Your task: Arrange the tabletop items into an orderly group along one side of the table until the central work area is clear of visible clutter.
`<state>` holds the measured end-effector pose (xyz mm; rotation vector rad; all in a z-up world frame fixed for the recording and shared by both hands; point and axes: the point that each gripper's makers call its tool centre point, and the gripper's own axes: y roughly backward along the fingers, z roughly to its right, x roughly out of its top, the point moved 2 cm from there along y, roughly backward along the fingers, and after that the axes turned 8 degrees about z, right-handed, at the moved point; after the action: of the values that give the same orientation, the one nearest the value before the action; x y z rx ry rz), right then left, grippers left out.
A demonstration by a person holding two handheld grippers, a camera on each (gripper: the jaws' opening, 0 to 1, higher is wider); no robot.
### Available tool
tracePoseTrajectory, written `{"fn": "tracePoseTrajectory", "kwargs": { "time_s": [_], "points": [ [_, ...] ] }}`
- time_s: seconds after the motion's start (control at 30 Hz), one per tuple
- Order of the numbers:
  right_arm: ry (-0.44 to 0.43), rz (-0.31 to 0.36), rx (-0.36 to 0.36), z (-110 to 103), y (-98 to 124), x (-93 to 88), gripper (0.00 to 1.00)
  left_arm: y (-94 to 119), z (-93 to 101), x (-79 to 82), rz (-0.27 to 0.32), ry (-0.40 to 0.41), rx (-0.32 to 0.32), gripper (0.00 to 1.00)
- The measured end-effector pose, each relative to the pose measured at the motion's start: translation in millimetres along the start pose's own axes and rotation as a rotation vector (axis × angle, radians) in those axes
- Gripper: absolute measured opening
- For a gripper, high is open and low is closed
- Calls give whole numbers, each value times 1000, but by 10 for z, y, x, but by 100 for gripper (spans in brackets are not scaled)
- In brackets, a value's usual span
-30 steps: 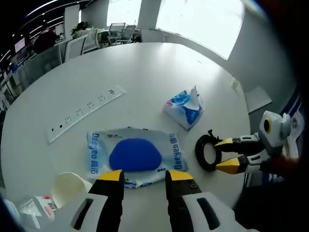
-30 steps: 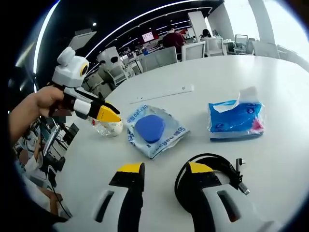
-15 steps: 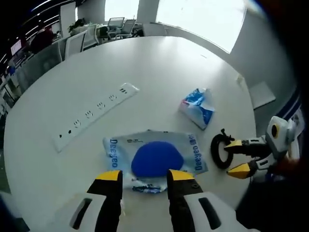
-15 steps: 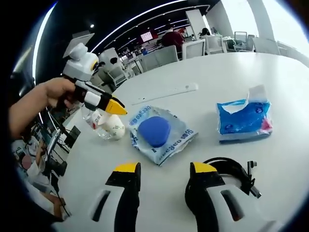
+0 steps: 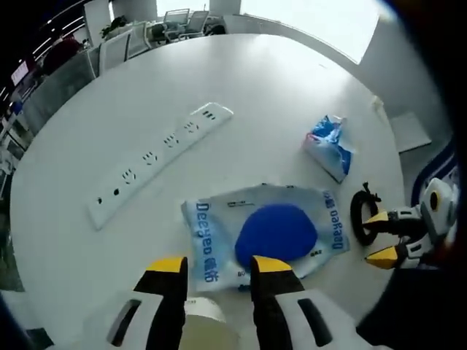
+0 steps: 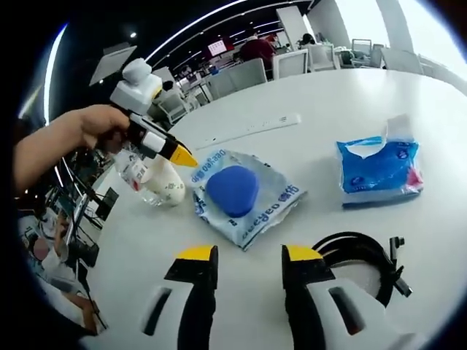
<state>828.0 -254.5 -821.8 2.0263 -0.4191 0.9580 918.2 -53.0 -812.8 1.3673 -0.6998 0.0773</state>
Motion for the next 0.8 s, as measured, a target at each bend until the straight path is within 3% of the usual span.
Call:
{"fn": "tracePoseTrajectory", "kwargs": {
  "time_s": [0.27, 0.53, 0.8],
  "points": [
    [-35, -3, -7, -27, -135, -2, 24, -132, -67, -86, -46, -56, 14, 23],
    [-35, -28, -21, -9, -225, -54, 19, -222, -101, -172, -82, -34, 2, 23],
    [-70, -53, -10, -32, -300, -125, 14, -257, -71, -152, -80, -25, -8, 22]
  ]
}}
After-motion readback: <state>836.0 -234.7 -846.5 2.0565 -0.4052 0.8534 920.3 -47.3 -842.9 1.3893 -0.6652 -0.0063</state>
